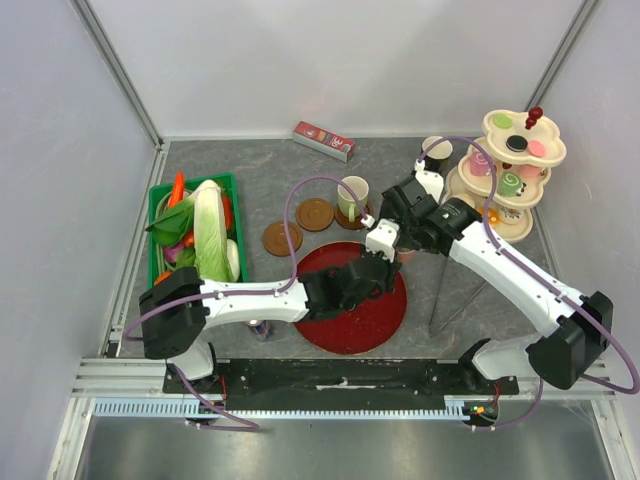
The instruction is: Serve the afternoon tea
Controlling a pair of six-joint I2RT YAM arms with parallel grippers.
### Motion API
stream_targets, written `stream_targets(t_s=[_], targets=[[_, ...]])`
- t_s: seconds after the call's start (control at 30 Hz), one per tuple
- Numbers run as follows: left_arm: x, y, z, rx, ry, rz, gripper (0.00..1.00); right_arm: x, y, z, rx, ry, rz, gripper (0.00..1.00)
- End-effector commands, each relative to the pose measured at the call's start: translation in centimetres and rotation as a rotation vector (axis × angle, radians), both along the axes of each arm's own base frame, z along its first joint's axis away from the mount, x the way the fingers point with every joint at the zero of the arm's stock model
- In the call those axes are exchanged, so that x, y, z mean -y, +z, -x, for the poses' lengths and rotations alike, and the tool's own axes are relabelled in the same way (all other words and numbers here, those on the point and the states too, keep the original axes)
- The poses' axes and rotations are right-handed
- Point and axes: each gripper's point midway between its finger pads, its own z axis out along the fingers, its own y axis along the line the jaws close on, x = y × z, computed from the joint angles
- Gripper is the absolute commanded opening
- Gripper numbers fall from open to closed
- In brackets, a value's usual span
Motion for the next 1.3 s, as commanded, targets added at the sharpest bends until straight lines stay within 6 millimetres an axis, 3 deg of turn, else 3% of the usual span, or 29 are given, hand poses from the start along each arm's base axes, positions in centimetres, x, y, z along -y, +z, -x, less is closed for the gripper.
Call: stream_targets(t_s=[0.0,0.17,0.33,0.47,0.7,0.93,1.1,1.27], targets=[[-2.0,1.6,-1.5,0.054,0.095,0.037,0.02,-0.8,7.5,-1.1,0.213,-0.074,-0.174,0.98],[-3.6,2.0,-1.4,0.055,0.127,0.049,0.02,2.1,10.9,-2.3,0.386,-0.313,-0.234,0.98],[-4.1,1.7,-1.3,0.051,0.131,0.040,0.02,2.6,16.1,-3.1,0.575,-0.345,-0.374,0.98],[-4.4,1.8,-0.9,0.035,0.124,0.047,0.02,3.5,18.6,-3.5,0.662,-0.361,-0.367,0.98],[-6.9,3.5,-0.6,0.047,0.161,0.074,0.02,4.3,18.9,-4.4,0.672,-0.369,-0.237,0.98],[-12.3,4.1,-2.0,0.077,0.338,0.049,0.02,4.2,17.2,-4.6,0.641,-0.336,-0.170,0.98],[-16.8,3.9,-4.3,0.047,0.460,0.076,0.02,4.2,15.7,-4.4,0.624,-0.270,-0.107,0.98],[-20.6,3.6,-8.0,0.032,0.574,0.104,0.02,5.2,14.1,-3.8,0.626,-0.250,-0.041,0.98]])
